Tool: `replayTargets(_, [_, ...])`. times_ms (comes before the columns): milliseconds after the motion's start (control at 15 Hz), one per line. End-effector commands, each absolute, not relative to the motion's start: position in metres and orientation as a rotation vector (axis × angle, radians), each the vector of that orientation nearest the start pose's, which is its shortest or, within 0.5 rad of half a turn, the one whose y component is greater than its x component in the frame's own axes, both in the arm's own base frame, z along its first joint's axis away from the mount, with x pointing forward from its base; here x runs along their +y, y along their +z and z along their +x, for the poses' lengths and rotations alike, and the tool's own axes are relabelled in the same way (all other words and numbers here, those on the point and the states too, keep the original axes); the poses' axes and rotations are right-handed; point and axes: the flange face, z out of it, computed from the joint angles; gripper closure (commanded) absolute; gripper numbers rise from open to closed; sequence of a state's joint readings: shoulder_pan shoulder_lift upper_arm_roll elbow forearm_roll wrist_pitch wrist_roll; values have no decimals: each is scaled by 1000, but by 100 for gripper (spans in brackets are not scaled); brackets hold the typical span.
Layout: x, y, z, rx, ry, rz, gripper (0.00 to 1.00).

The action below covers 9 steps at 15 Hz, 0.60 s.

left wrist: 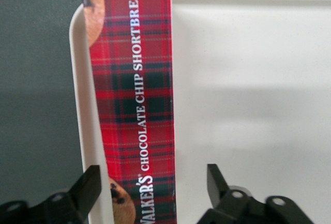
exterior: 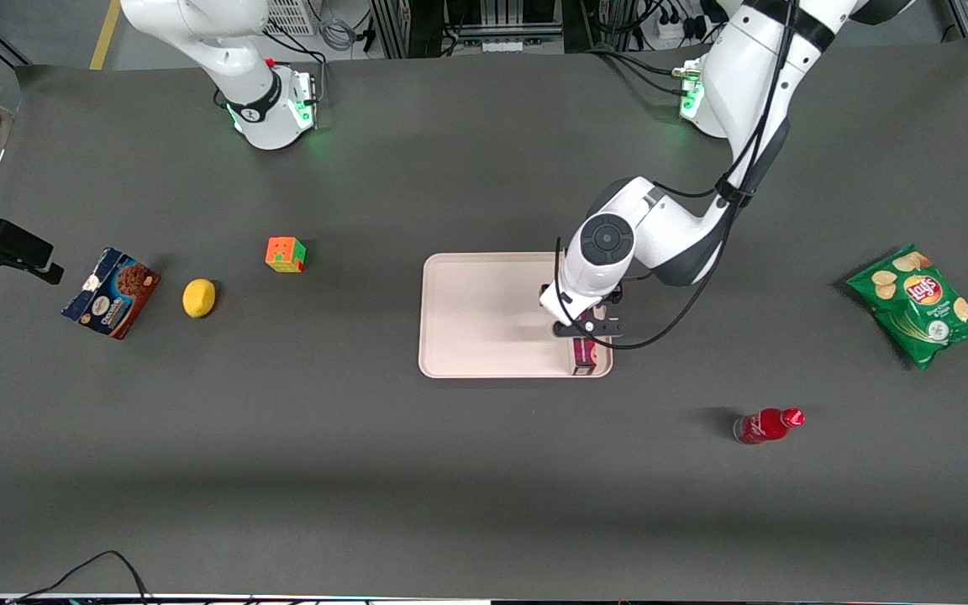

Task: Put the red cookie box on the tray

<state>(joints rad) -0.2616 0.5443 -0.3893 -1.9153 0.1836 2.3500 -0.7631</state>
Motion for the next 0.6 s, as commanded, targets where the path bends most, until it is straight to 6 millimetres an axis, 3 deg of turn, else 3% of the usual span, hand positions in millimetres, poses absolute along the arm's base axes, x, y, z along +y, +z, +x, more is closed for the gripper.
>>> replayTargets(0, [-349, 257, 518, -105, 66, -3156, 0])
replayTargets(133, [-331, 296, 534, -188, -3, -3181, 0])
replayTargets(267, [-297, 331, 555, -233, -20, -3251, 0])
replayTargets(333, [-272, 346, 566, -182, -29, -3291, 0])
replayTargets(533, [-167, 382, 595, 19, 21, -3317, 0])
